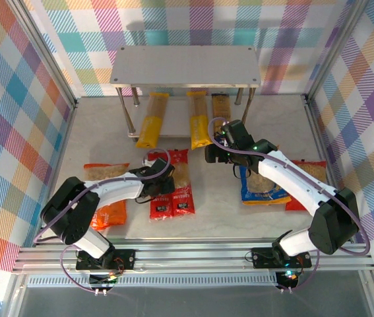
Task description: Place and organize the pasta boxes and bags onto the shelf
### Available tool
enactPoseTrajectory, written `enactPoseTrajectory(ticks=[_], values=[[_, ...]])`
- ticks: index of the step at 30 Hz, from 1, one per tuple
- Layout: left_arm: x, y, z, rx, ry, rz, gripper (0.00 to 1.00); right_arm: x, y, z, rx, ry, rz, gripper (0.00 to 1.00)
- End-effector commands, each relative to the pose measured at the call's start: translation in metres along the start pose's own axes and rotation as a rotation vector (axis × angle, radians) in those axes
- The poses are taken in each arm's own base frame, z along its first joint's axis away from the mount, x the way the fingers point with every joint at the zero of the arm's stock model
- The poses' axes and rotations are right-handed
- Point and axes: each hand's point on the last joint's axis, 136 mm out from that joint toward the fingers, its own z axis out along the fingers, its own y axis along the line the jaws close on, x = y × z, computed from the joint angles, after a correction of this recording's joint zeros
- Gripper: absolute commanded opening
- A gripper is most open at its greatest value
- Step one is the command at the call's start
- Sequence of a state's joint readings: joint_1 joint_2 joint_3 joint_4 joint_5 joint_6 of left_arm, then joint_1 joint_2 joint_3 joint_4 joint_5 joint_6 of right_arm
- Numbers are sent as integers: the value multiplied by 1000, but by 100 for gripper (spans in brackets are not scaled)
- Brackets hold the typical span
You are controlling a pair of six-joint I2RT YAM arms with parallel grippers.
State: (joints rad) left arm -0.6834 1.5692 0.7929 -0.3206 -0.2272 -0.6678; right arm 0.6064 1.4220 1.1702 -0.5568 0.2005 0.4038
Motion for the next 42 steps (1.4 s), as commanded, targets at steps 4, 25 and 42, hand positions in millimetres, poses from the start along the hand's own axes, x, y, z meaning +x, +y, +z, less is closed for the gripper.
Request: enactPoseTrajectory(ticks=[4,25,42], values=[[23,-5,21,-29,104,60,81,-2,-4,-3,13,-24,-3,94],[27,-5,7,-7,138,132,0,-2,-7,-5,23,-30,1,94],[-29,-18,-81,141,-23,163,0,-8,-8,-10,33,-52,1,94]])
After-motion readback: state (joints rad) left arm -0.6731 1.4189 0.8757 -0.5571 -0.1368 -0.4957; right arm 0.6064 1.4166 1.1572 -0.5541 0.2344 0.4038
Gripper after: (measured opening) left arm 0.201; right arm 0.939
